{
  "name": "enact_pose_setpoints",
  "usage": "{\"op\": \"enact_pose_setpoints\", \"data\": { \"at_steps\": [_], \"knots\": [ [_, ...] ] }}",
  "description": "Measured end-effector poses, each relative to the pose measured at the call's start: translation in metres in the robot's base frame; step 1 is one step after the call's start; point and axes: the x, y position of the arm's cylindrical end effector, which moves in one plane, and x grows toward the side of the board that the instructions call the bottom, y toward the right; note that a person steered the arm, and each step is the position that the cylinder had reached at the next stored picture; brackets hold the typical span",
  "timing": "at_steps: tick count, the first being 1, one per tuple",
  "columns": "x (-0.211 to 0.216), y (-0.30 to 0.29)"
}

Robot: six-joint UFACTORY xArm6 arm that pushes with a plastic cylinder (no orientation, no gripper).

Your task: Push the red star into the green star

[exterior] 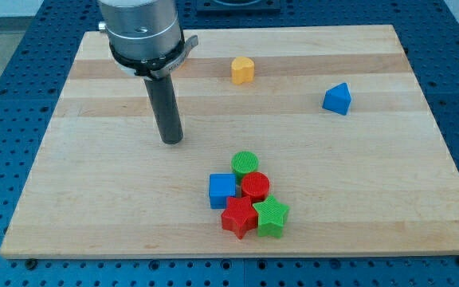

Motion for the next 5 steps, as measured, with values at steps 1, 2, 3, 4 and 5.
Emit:
{"op": "enact_pose_setpoints", "data": {
  "at_steps": [1,2,3,4,5],
  "knots": [
    [0.005,0.000],
    [0.012,0.014],
    [0.012,0.038],
    [0.012,0.056],
    [0.012,0.056]
  ]
}}
